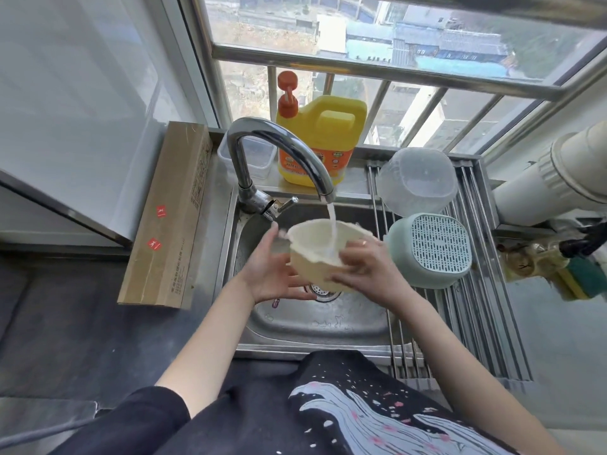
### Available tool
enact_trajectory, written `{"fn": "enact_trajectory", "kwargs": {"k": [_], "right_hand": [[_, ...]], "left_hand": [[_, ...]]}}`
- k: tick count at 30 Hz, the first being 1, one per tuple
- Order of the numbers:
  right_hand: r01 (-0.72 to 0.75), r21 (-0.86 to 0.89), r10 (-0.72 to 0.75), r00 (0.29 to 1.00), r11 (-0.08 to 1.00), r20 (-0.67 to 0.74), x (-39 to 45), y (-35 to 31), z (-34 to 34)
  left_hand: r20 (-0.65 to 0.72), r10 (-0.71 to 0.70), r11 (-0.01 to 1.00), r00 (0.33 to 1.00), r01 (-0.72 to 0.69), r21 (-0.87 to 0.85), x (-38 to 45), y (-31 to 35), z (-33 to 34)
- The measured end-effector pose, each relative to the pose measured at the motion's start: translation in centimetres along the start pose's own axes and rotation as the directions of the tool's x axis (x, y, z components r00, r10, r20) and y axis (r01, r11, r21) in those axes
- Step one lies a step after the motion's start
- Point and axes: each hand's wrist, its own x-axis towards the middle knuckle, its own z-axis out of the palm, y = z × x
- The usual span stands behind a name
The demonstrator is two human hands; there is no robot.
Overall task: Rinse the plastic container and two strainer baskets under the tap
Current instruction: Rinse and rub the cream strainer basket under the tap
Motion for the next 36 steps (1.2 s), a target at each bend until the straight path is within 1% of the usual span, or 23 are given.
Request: {"fn": "enact_trajectory", "kwargs": {"k": [2, 4, 6, 8, 9, 11, 12, 13, 15, 16, 17, 18, 20, 22, 24, 26, 28, 30, 32, 33, 34, 35, 36], "right_hand": [[0.254, -0.29, -0.227, 0.966, 0.923, 0.125, -0.8, -0.3, 0.8], [0.293, -0.361, -0.23, 0.951, 0.886, 0.206, -1.3, -0.2, 1.2], [0.132, -0.32, -0.042, 0.961, 0.938, 0.275, -1.5, -0.1, 0.4], [-0.223, -0.071, 0.234, 0.91, 0.972, 0.343, -1.8, -0.2, -0.7], [-0.365, 0.068, 0.326, 0.888, 0.928, 0.326, -1.8, -0.2, -1.0], [-0.515, 0.229, 0.503, 0.857, 0.826, 0.115, -1.4, 0.1, -1.1], [-0.576, 0.307, 0.6, 0.8, 0.757, 0.022, -1.0, 0.3, -1.2], [-0.648, 0.425, 0.712, 0.702, 0.632, 0.011, -0.5, 0.3, -1.2], [-0.707, 0.663, 0.839, 0.498, 0.246, 0.22, 0.1, 0.6, -1.7], [-0.698, 0.71, 0.834, 0.443, 0.092, 0.327, 0.1, 0.8, -2.0], [-0.708, 0.706, 0.821, 0.422, 0.033, 0.385, 0.0, 0.9, -2.4], [-0.745, 0.665, 0.815, 0.42, 0.059, 0.399, -0.1, 1.3, -2.5], [-0.827, 0.481, 0.814, 0.478, 0.291, 0.328, -0.2, 1.7, -2.6], [-0.802, 0.349, 0.765, 0.582, 0.484, 0.277, -0.1, 2.1, -2.6], [-0.759, 0.384, 0.715, 0.639, 0.525, 0.285, -0.5, 2.3, -3.4], [-0.768, 0.485, 0.698, 0.613, 0.417, 0.371, -0.8, 2.0, -4.1], [-0.783, 0.574, 0.69, 0.553, 0.238, 0.468, -1.3, 2.1, -4.4], [-0.798, 0.602, 0.654, 0.466, 0.02, 0.596, -1.6, 2.6, -4.2], [-0.828, 0.556, 0.606, 0.402, -0.081, 0.687, -1.9, 2.8, -3.4], [-0.846, 0.525, 0.615, 0.368, -0.089, 0.697, -2.0, 2.7, -2.8], [-0.857, 0.506, 0.646, 0.332, -0.097, 0.687, -2.2, 2.4, -2.1], [-0.855, 0.507, 0.693, 0.301, -0.109, 0.656, -2.4, 2.2, -1.2], [-0.836, 0.534, 0.73, 0.284, -0.13, 0.622, -2.6, 2.0, -0.3]], "left_hand": [[-0.03, 0.013, 0.994, 0.999, -0.01, 0.112, -0.5, 0.1, 0.8], [-0.11, 0.072, 0.977, 0.991, -0.048, 0.21, -0.5, 0.0, 1.4], [-0.152, 0.152, 0.97, 0.977, -0.118, 0.214, -0.1, -0.1, 1.5], [-0.184, 0.22, 0.966, 0.958, -0.188, 0.178, 0.2, -0.3, 1.1], [-0.194, 0.238, 0.965, 0.952, -0.208, 0.161, 0.2, -0.5, 1.1], [-0.215, 0.261, 0.958, 0.941, -0.226, 0.175, 0.1, -0.5, 1.1], [-0.222, 0.271, 0.951, 0.937, -0.226, 0.209, 0.0, -0.5, 1.2], [-0.228, 0.279, 0.942, 0.933, -0.22, 0.255, -0.1, -0.5, 1.4], [-0.223, 0.295, 0.913, 0.929, -0.205, 0.352, -0.3, -0.5, 1.8], [-0.215, 0.298, 0.896, 0.93, -0.196, 0.398, -0.5, -0.4, 1.9], [-0.206, 0.309, 0.872, 0.929, -0.19, 0.451, -0.7, -0.4, 2.1], [-0.19, 0.327, 0.836, 0.926, -0.19, 0.515, -1.0, -0.3, 2.1], [-0.148, 0.362, 0.718, 0.92, -0.174, 0.673, -1.5, -0.2, 2.6], [-0.12, 0.386, 0.607, 0.915, -0.154, 0.78, -1.3, 0.0, 3.0], [-0.092, 0.453, 0.525, 0.887, -0.181, 0.832, -0.8, 0.1, 3.5], [-0.008, 0.602, 0.337, 0.799, -0.244, 0.909, -0.4, 0.0, 3.7], [0.186, 0.689, -0.027, 0.701, -0.23, 0.973, 0.0, -0.3, 3.9], [0.34, 0.622, -0.332, 0.705, -0.156, 0.93, 0.1, -1.1, 4.6], [0.467, 0.539, -0.541, 0.701, -0.136, 0.83, -0.1, -2.1, 4.9], [0.573, 0.522, -0.635, 0.632, -0.16, 0.755, 0.0, -2.6, 4.5], [0.634, 0.504, -0.668, 0.586, -0.201, 0.716, 0.1, -3.0, 3.9], [0.67, 0.48, -0.706, 0.566, -0.204, 0.678, 0.3, -3.4, 3.3], [0.659, 0.469, -0.687, 0.587, -0.226, 0.69, 0.3, -3.6, 2.9]]}}
